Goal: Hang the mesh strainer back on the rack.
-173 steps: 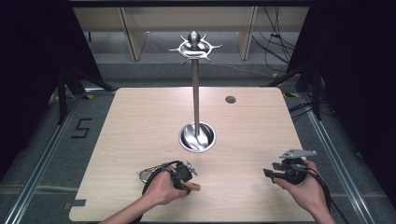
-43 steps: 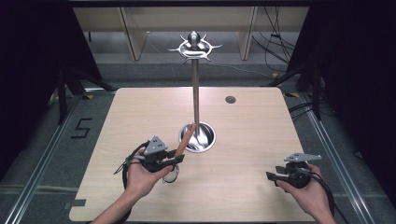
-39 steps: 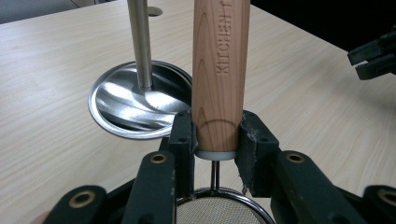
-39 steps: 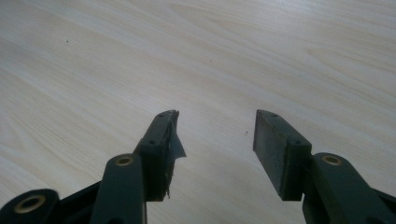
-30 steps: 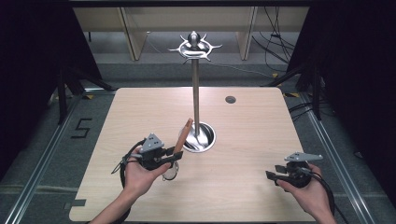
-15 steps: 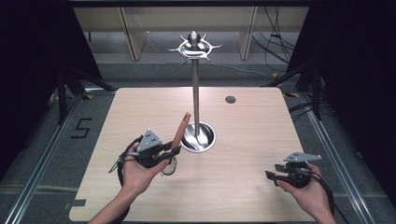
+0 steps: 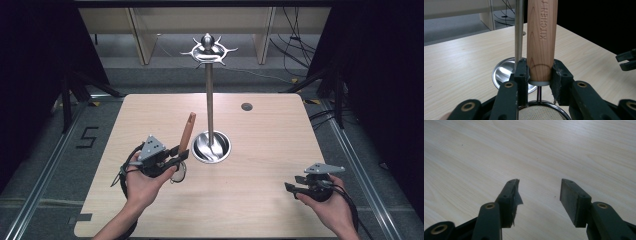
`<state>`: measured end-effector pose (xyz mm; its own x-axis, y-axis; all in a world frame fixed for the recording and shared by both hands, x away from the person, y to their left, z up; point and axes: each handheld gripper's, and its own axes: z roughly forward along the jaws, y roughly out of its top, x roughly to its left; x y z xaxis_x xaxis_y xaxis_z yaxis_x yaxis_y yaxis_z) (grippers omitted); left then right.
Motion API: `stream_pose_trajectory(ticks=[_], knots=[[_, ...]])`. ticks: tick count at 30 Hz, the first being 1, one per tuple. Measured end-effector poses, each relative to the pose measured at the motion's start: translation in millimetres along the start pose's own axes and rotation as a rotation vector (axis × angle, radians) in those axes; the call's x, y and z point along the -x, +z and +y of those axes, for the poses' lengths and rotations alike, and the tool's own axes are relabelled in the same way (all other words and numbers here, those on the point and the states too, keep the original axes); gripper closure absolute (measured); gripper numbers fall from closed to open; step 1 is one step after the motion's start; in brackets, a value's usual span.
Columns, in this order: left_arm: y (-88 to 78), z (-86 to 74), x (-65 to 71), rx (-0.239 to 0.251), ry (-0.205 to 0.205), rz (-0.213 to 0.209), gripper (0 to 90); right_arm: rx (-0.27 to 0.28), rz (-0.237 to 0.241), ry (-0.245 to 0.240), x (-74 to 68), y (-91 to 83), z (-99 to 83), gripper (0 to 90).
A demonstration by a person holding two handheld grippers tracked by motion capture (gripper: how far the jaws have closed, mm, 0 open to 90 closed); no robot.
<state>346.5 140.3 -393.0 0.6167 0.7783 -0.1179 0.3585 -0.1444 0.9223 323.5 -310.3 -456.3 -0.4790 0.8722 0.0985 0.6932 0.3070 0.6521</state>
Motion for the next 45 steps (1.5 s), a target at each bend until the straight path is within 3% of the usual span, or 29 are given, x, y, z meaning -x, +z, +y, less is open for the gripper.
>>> stream_pose_trajectory(ticks=[4, 6, 9, 10, 11, 12, 14, 16, 17, 19, 21, 23, 25, 28, 29, 32, 35, 36, 40, 45], knots=[[-0.6, 2.3, 0.6, 0.012, -0.005, 0.004, 68.7, -0.003, 0.004, 0.017, -1.6, -0.4, 0.0, 50.3], [-2.0, 5.9, 1.3, 0.019, -0.005, 0.006, 68.7, 0.011, -0.002, -0.007, -1.1, -0.6, 0.9, 50.5], [-3.4, 9.7, 0.9, 0.029, 0.0, 0.01, 68.7, 0.014, -0.001, -0.007, -1.2, -0.5, 0.9, 50.5], [-1.9, 12.2, -3.1, 0.06, 0.052, 0.01, 68.7, 0.012, -0.001, -0.006, -1.2, -0.1, 0.8, 50.5], [-2.7, 13.4, -3.2, 0.059, 0.054, 0.017, 68.7, 0.01, 0.0, -0.007, -0.8, 0.1, 0.6, 50.5], [-2.9, 14.3, -3.3, 0.06, 0.051, 0.017, 68.7, 0.021, -0.007, -0.04, 1.4, 1.3, 0.0, 50.5], [-3.9, 16.0, -3.3, 0.061, 0.049, 0.02, 68.7, 0.016, -0.005, -0.043, 1.5, 1.4, 0.2, 50.4], [-4.9, 17.5, -2.6, 0.064, 0.035, 0.027, 68.7, 0.029, 0.01, -0.017, -0.4, 2.0, 0.8, 50.4], [-5.0, 18.4, -2.9, 0.069, 0.038, 0.028, 68.7, 0.026, 0.004, -0.032, 0.4, 1.7, 1.3, 50.4], [-5.2, 19.2, -2.8, 0.072, 0.032, 0.028, 68.7, 0.012, 0.015, 0.006, -3.0, 1.3, 1.6, 50.4], [-5.7, 21.7, -2.0, 0.081, 0.014, 0.023, 68.7, 0.029, 0.01, -0.021, -1.2, 2.5, 2.7, 50.3], [-7.4, 22.4, -0.4, 0.073, -0.001, 0.034, 68.7, 0.032, 0.008, -0.018, -1.5, 2.7, 3.1, 50.3], [-8.6, 24.5, 0.1, 0.079, 0.004, 0.035, 68.7, 0.053, 0.001, -0.032, -1.3, 5.3, 2.9, 50.3], [-10.6, 27.3, 1.3, 0.09, 0.01, 0.039, 68.7, 0.019, 0.02, -0.006, -4.2, 4.0, 5.3, 50.0], [-10.8, 28.1, 1.4, 0.092, 0.011, 0.041, 68.7, 0.048, 0.016, -0.043, -2.1, 6.3, 4.8, 50.0], [-11.0, 30.0, 1.2, 0.099, 0.011, 0.043, 68.7, 0.034, 0.028, -0.013, -3.7, 6.0, 5.9, 50.0], [-11.3, 34.3, 0.4, 0.111, 0.0, 0.04, 68.8, 0.049, 0.012, -0.044, -2.2, 7.1, 5.9, 50.0], [-11.7, 35.4, 0.1, 0.113, 0.002, 0.039, 68.8, 0.034, 0.02, -0.018, -3.7, 5.6, 6.8, 50.0], [-13.2, 37.6, -0.8, 0.124, 0.003, 0.046, 68.8, 0.048, 0.013, -0.042, -2.6, 7.3, 6.3, 49.8], [-15.6, 41.2, -4.7, 0.136, 0.0, 0.06, 68.8, 0.026, 0.026, -0.011, -5.1, 6.3, 7.3, 49.8]])
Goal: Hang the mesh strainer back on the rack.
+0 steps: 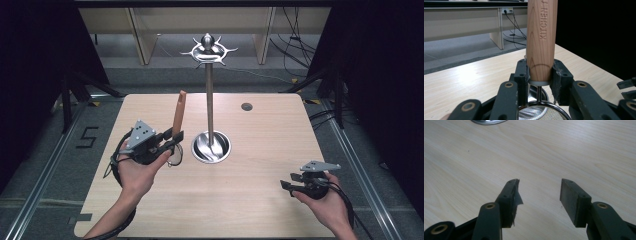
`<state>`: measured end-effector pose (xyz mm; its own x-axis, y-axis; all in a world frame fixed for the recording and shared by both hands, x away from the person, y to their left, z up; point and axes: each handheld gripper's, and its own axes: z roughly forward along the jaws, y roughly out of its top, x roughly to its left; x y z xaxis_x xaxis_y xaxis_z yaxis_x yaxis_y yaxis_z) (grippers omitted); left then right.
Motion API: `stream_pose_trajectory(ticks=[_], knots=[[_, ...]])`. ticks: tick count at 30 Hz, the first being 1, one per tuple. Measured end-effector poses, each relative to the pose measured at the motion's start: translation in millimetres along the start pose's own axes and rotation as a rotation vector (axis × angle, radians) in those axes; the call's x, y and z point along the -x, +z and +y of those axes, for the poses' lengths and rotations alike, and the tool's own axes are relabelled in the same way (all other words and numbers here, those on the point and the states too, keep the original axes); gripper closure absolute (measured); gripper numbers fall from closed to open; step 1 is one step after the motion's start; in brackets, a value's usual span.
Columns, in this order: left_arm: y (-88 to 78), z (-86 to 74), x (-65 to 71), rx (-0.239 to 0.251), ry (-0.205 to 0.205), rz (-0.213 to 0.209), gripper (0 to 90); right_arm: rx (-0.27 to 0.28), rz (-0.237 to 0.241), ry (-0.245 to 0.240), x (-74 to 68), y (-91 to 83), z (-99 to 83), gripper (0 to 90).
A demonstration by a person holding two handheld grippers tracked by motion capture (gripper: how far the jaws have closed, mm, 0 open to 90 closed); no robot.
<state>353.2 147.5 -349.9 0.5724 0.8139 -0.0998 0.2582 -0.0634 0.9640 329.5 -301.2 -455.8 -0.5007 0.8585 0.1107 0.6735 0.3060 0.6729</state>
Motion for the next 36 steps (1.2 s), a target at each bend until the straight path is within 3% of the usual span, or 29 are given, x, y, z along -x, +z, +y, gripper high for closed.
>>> stream_pose_trajectory(ticks=[9, 11, 13, 22, 23, 24, 25, 29, 30, 31, 36], knots=[[0.7, 7.2, -2.6, 0.021, -0.001, 0.013, 68.8, -0.004, -0.008, -0.026, 2.0, 1.2, -0.1, 49.6], [0.6, 8.8, -2.2, 0.027, -0.002, 0.014, 68.8, -0.012, -0.004, 0.004, 0.2, 0.3, 0.2, 49.5], [0.3, 10.5, -1.8, 0.034, -0.002, 0.016, 68.8, -0.003, -0.005, -0.014, 1.8, 0.9, 0.1, 49.4], [1.5, 16.7, 0.8, 0.058, -0.001, 0.017, 68.8, 0.007, -0.004, 0.0, 1.1, 1.5, -0.2, 49.3], [1.7, 16.7, 0.9, 0.06, -0.003, 0.018, 68.8, 0.023, -0.008, -0.022, 2.6, 2.6, -0.9, 49.3], [2.0, 16.8, 0.7, 0.061, -0.003, 0.018, 68.7, 0.006, -0.005, 0.003, 1.5, 1.7, -0.9, 49.3], [2.2, 17.0, 0.5, 0.062, -0.005, 0.019, 68.7, 0.016, -0.019, -0.022, 2.8, 1.7, -0.9, 49.2], [2.4, 18.7, 0.0, 0.066, -0.009, 0.022, 68.7, 0.008, -0.021, -0.02, 2.4, 1.7, -1.1, 49.3], [2.4, 19.5, 0.1, 0.067, -0.008, 0.023, 68.7, 0.016, -0.015, -0.054, 5.2, 2.2, -0.5, 49.2], [2.5, 20.1, 0.3, 0.068, -0.009, 0.023, 68.7, -0.001, -0.005, 0.008, 1.0, 1.4, -0.9, 49.3], [4.9, 24.8, 2.0, 0.084, -0.006, 0.024, 68.7, -0.013, -0.006, 0.012, 0.5, 0.8, -0.2, 49.2]])
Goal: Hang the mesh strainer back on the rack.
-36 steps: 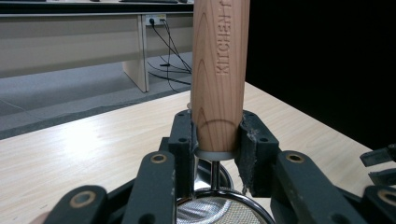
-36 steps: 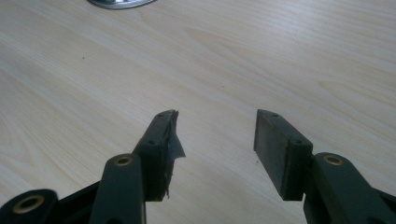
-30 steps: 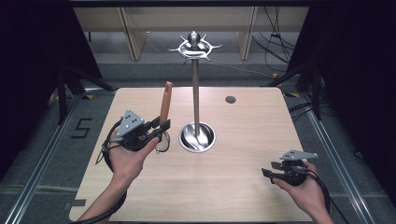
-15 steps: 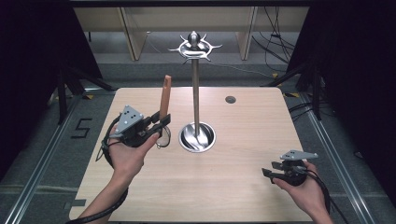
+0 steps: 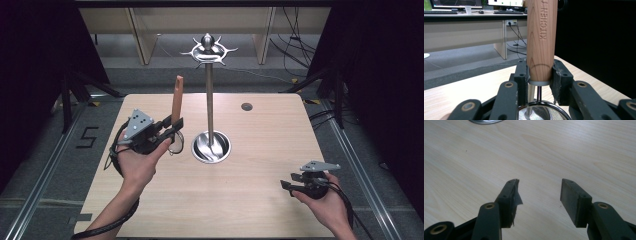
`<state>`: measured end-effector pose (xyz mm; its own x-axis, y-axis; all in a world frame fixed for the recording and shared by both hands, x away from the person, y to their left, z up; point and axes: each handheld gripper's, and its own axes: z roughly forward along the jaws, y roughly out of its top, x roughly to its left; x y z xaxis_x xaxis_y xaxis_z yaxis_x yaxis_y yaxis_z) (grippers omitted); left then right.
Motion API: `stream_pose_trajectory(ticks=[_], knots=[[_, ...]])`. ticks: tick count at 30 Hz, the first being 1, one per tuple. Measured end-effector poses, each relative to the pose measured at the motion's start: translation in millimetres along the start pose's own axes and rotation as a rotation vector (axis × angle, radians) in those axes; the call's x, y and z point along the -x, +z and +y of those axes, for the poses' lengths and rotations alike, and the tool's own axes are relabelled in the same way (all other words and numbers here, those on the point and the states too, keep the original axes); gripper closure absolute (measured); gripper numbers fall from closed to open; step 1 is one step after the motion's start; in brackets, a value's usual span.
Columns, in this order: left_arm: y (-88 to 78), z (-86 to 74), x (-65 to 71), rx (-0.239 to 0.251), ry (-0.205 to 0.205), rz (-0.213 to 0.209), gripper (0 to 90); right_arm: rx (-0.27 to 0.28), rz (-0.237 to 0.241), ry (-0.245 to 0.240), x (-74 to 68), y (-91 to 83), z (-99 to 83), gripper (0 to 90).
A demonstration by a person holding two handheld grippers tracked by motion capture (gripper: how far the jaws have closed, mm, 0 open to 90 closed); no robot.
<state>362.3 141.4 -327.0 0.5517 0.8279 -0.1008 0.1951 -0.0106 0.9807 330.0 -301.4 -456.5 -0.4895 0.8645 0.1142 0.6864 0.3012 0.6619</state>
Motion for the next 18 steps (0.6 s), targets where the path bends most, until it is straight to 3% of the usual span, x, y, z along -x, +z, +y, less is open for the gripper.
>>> stream_pose_trajectory(ticks=[3, 5, 7, 10, 15, 18], knots=[[1.0, 0.9, 0.6, 0.001, 0.005, 0.0, 68.8, -0.001, -0.001, -0.006, 0.7, -0.3, 0.0, 49.3], [2.8, 1.3, 1.4, 0.002, 0.003, 0.004, 68.7, -0.006, 0.001, 0.015, -0.8, -0.4, -0.2, 49.2], [4.1, 1.6, 1.8, 0.005, 0.004, 0.004, 68.8, 0.01, -0.005, -0.016, 1.2, 0.2, -0.1, 49.2], [5.4, 2.1, 2.5, 0.013, 0.003, 0.005, 68.8, 0.011, -0.006, -0.017, 1.5, 0.1, -0.1, 49.2], [6.6, 4.3, 2.8, 0.02, 0.003, 0.008, 68.7, -0.005, 0.0, 0.011, -0.6, -0.5, -0.2, 49.1], [7.2, 5.7, 3.4, 0.025, 0.004, 0.005, 68.8, 0.005, -0.004, -0.009, 0.8, -0.1, -0.1, 49.1]])
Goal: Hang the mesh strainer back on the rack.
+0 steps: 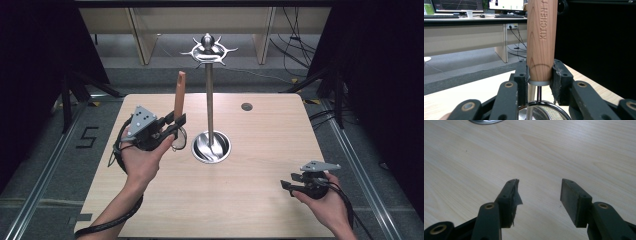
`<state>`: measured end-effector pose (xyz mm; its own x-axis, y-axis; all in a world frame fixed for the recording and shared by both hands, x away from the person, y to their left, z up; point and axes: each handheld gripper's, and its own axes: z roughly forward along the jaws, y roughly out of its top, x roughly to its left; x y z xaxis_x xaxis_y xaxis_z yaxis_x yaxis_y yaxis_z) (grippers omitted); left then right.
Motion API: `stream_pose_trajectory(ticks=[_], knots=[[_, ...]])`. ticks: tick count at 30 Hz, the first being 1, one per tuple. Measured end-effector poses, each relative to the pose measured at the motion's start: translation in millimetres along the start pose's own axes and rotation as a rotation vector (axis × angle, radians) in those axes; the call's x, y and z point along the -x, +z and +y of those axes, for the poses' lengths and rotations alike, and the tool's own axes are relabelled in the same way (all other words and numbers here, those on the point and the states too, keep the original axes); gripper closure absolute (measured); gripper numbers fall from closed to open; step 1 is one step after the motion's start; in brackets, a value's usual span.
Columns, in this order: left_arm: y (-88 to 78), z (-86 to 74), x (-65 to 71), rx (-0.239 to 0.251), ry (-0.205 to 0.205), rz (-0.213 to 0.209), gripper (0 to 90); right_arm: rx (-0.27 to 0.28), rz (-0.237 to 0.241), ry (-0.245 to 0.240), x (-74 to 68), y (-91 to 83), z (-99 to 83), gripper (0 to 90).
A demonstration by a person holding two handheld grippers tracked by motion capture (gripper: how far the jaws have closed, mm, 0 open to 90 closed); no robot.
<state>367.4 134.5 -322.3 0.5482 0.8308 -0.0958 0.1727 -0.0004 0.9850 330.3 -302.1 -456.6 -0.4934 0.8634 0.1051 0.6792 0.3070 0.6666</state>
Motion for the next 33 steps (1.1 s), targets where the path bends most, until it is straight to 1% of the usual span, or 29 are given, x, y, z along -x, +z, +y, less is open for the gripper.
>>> stream_pose_trajectory(ticks=[1, 2, 3, 5, 8, 9, 10, 13, 17, 23, 24, 25, 26, 29, 30, 32, 33], knots=[[0.5, 1.3, 0.5, -0.001, 0.004, -0.001, 68.7, -0.011, 0.005, 0.021, -1.3, -0.1, -0.1, 49.1], [0.5, 1.3, 0.5, -0.001, 0.004, -0.001, 68.7, -0.005, 0.002, 0.009, -0.7, 0.0, 0.0, 49.1], [1.0, 1.8, 1.1, 0.001, 0.003, -0.002, 68.7, -0.004, 0.003, 0.007, -0.7, -0.1, 0.0, 49.0], [1.9, 2.8, 1.8, 0.003, 0.007, -0.005, 68.7, -0.004, 0.005, 0.007, -0.6, 0.0, 0.1, 49.1], [3.4, 3.0, 2.7, 0.011, 0.002, -0.011, 68.7, -0.006, 0.003, 0.017, -1.3, -0.2, -0.2, 49.0], [4.2, 3.1, 2.6, 0.015, -0.003, -0.011, 68.7, 0.012, 0.007, -0.019, 1.4, 1.7, 0.0, 48.8], [4.4, 3.1, 2.3, 0.015, -0.002, -0.01, 68.7, -0.001, 0.006, 0.0, 0.1, 0.8, -0.2, 48.7], [5.0, 3.4, 2.3, 0.015, 0.0, -0.008, 68.7, 0.006, 0.005, -0.015, 0.6, 1.7, -0.5, 48.6], [6.8, 4.2, 4.7, 0.024, 0.002, -0.007, 68.7, 0.005, 0.006, 0.0, 0.0, 0.9, -0.2, 48.5], [8.2, 7.4, 6.3, 0.03, 0.004, -0.008, 68.7, 0.006, 0.002, -0.003, 0.3, 0.5, -0.2, 48.5], [8.2, 7.4, 6.3, 0.03, 0.004, -0.008, 68.7, 0.013, 0.009, -0.014, 1.0, 1.5, -0.1, 48.5], [8.7, 7.9, 6.8, 0.032, 0.002, -0.007, 68.7, 0.013, 0.009, -0.014, 1.0, 1.5, -0.1, 48.5], [9.4, 8.9, 7.3, 0.034, 0.002, -0.008, 68.7, -0.001, 0.006, -0.001, 0.0, 0.6, -0.2, 48.5], [10.6, 9.8, 8.2, 0.039, 0.002, -0.009, 68.7, 0.0, 0.006, -0.003, 0.1, 0.7, -0.2, 48.5], [11.0, 10.0, 8.6, 0.039, 0.002, -0.008, 68.7, 0.015, 0.007, -0.018, 1.1, 1.5, -0.2, 48.5], [11.8, 10.2, 9.5, 0.044, 0.0, -0.006, 68.7, 0.014, 0.006, -0.017, 1.2, 1.3, -0.2, 48.4], [12.8, 10.4, 10.3, 0.045, 0.002, 0.0, 68.7, 0.005, 0.003, -0.003, 0.4, 0.6, -0.5, 48.3]])
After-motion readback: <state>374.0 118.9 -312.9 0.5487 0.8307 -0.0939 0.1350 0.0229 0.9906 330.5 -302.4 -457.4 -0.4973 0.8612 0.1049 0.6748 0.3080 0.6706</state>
